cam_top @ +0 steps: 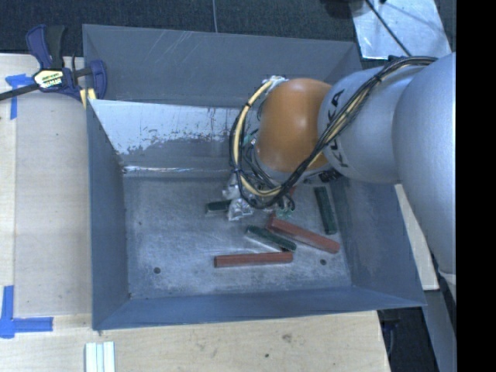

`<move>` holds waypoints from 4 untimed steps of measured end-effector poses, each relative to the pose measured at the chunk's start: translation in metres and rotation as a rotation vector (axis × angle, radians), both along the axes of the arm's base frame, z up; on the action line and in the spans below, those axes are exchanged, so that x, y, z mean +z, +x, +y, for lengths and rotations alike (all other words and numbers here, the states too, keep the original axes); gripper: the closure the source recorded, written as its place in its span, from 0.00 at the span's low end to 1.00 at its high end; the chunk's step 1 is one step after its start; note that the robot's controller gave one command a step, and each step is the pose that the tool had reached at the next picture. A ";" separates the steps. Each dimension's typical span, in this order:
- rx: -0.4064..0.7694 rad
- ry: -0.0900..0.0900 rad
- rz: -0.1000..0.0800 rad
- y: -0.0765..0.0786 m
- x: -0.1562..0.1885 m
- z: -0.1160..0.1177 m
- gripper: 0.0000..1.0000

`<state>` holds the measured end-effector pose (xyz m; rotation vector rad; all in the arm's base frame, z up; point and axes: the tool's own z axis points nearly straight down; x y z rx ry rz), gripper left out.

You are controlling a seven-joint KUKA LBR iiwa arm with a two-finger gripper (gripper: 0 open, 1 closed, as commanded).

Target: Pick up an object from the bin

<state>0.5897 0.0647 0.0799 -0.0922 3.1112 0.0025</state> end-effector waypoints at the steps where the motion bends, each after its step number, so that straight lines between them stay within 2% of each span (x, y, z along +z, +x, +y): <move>1: 0.075 -0.003 0.015 0.018 0.017 0.029 1.00; 2: 0.099 -0.004 0.028 -0.017 0.203 -0.025 1.00; 3: 0.097 -0.005 0.016 -0.018 0.216 -0.031 0.00; 4: 0.099 -0.004 0.025 -0.019 0.211 -0.029 1.00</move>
Offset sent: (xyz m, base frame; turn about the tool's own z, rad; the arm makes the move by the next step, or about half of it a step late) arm -0.0200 -0.0285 0.2103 -0.1005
